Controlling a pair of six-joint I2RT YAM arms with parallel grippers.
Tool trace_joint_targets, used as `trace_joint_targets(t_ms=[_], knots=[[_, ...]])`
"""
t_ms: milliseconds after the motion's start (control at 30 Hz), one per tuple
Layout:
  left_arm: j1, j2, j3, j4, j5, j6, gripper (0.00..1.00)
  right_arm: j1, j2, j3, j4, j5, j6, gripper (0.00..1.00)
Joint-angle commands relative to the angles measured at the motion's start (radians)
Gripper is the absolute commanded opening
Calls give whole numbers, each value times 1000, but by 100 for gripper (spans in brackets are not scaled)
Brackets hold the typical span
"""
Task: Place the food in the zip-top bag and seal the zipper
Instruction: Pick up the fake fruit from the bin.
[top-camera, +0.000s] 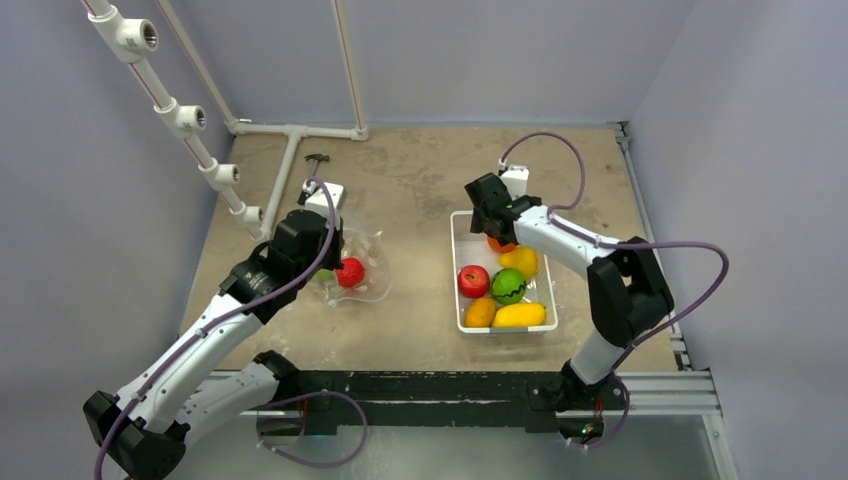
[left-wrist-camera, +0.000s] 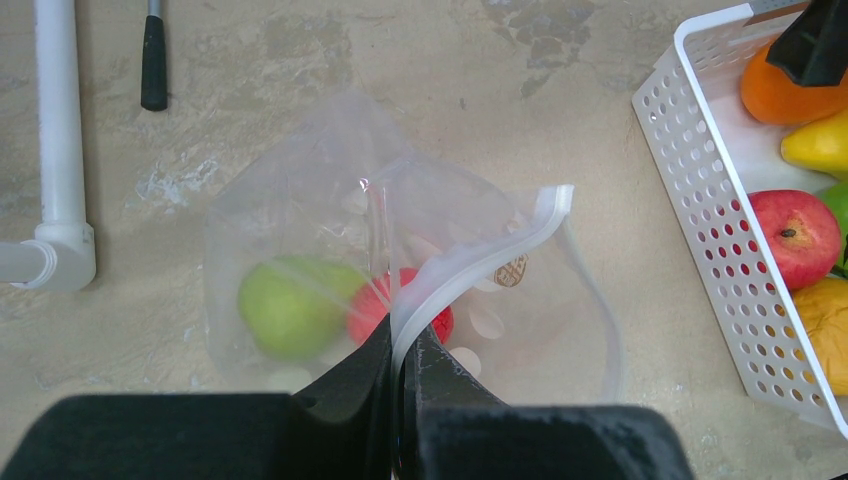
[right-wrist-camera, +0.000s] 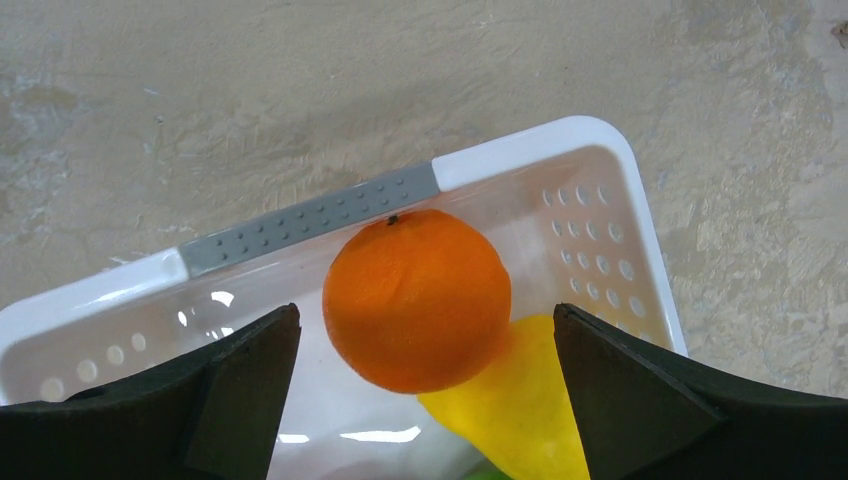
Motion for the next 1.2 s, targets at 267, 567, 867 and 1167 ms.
trace_joint_targets(t_ms=[267, 567, 867, 1167], knots=[[0, -10, -5, 42, 5, 1, 0, -39, 42, -63, 133, -30, -69, 99], [0, -6, -4, 41, 5, 2, 0, -45, 58, -61, 163, -59, -83, 78], [0, -7, -4, 42, 2, 2, 0, -45, 9, -52, 173, -108, -96, 50], [0, -6, -5, 42, 1, 2, 0, -45, -109, -52, 169, -146, -109, 40]])
